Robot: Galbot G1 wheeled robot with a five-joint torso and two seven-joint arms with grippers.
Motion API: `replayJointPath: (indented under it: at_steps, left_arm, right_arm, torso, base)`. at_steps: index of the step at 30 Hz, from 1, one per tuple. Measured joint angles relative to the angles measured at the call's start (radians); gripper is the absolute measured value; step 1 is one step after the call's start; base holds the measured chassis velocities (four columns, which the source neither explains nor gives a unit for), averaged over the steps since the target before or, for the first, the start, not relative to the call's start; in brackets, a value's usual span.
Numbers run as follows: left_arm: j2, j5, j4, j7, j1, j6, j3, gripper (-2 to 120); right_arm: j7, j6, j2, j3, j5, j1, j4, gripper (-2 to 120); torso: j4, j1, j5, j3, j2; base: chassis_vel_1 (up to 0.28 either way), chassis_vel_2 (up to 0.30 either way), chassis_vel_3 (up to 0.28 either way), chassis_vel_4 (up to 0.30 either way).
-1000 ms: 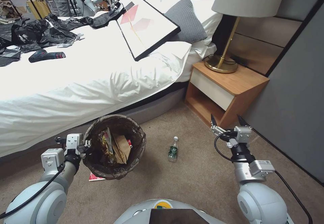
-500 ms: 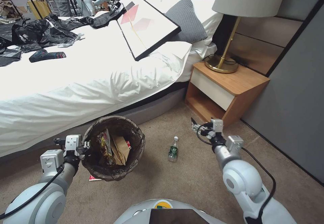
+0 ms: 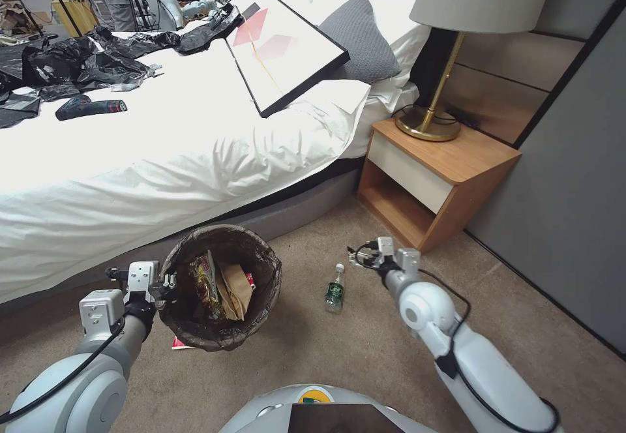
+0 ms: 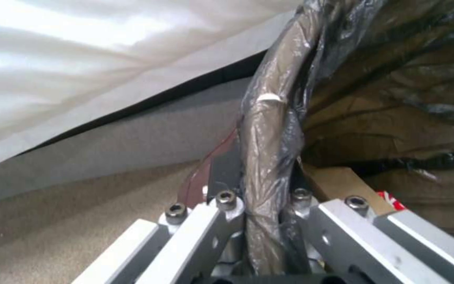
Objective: Pick up the trash bin, then pick up the garbage from the floor and place it into the trash bin.
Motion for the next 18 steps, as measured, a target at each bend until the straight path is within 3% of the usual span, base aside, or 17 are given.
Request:
replayJointPath:
  at_steps: [18]
  left_arm:
    - [-0.008,0.005,0.0,0.0,-0.001,0.003,0.001,0]
  right_arm:
    - [0.068,0.001,0.127,-0.133,0.023,0.124,-0.27,100]
  torso:
    - [-0.0003,0.0,-0.0001,0.0,0.0]
  base:
    - [0.0,0.0,0.0,0.0]
